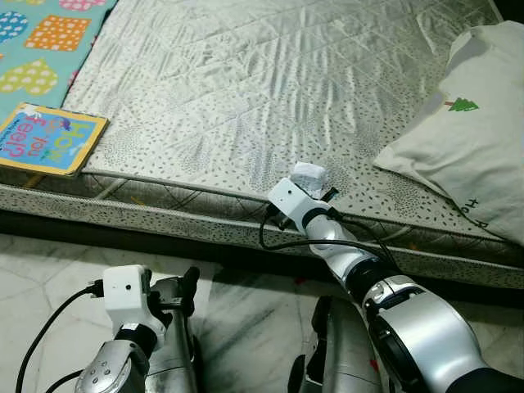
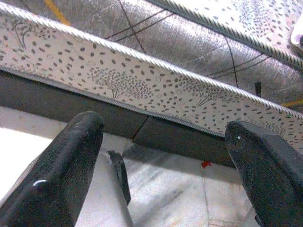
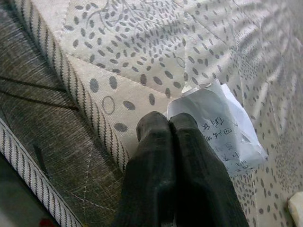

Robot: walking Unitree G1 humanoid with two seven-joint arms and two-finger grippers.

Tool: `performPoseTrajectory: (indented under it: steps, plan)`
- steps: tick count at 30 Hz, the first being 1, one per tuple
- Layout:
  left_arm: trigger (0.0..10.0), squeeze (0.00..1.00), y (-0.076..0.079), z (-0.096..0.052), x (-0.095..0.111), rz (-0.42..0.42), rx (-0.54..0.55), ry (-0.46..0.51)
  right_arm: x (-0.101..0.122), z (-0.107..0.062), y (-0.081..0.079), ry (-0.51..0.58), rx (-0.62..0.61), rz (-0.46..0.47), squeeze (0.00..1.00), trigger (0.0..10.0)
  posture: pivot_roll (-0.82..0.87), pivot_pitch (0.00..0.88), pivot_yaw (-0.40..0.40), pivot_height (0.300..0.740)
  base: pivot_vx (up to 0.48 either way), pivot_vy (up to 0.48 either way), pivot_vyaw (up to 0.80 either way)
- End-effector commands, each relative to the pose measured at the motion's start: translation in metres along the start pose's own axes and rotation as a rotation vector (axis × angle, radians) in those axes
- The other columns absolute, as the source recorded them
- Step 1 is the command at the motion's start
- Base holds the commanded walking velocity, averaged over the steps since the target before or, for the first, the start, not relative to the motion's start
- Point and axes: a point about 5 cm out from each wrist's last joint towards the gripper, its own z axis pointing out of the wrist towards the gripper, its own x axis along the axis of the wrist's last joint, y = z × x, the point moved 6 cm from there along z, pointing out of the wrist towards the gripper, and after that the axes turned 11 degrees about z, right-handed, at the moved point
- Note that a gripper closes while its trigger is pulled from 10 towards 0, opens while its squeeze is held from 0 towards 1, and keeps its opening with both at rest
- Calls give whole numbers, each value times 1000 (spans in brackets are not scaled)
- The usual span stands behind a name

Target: Clean up the room

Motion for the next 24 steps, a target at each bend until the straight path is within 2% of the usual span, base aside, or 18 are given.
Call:
performPoseTrajectory:
  steps: [1, 3, 8, 9, 10, 13, 15, 18, 21, 22, 23, 24]
  plan:
    - [10000, 0, -2, 1, -6, 5, 3, -15, -4, 0, 6, -13, -4, 59, 0, 0, 128, 202, -108, 537, 0, 0, 0]
    - [10000, 0, -2, 9, -2, 12, 2, 3, -7, -1, 14, -24, -13, 166, 0, 0, 120, 175, -105, 537, 0, 0, 0]
    - [10000, 0, -4, 19, 6, 17, 8, 35, -4, 0, 26, 1, -16, 280, 0, 0, 97, 135, -98, 537, 0, 0, 0]
    - [10000, 0, -5, 23, 9, 23, 16, 50, 1, 0, 33, 27, -19, 332, 0, 0, 93, 128, -96, 537, 0, 0, 0]
    - [10000, 0, -5, 23, 9, 23, 16, 50, 1, 0, 33, 27, -19, 332, 0, 0, 93, 128, -96, 537, 0, 0, 0]
    - [10000, 0, -8, 34, 16, 42, 31, 81, 11, 0, 43, 79, -14, 416, 0, 0, 68, 87, -87, 537, 0, 0, 0]
    - [10000, 0, -10, 46, 31, 48, 33, 147, 21, -1, 50, 138, -2, 363, 0, 0, 41, 49, -76, 537, 0, 0, 0]
    - [10000, 0, -12, 50, 38, 56, 37, 177, 26, -2, 52, 163, 10, 372, 0, 0, 30, 36, -70, 537, 0, 0, 0]
    - [10000, 0, -15, 54, 36, 49, 56, 179, 31, -4, 56, 213, 25, 491, 0, 0, 2, 3, -58, 537, 0, 0, 0]
    - [10000, 0, -16, 55, 34, 50, 59, 173, 31, -4, 55, 214, 26, 510, 0, 627, -8, 0, -55, 537, 0, 0, 0]
    - [10000, 0, -16, 56, 30, 51, 61, 166, 29, -6, 53, 227, 39, 568, 0, 10000, -16, 0, -51, 537, 0, 0, 0]
    - [10000, 0, -15, 57, 27, 53, 56, 166, 27, -9, 51, 250, 35, 600, 0, 10000, -25, 0, -45, 537, 0, 0, 0]
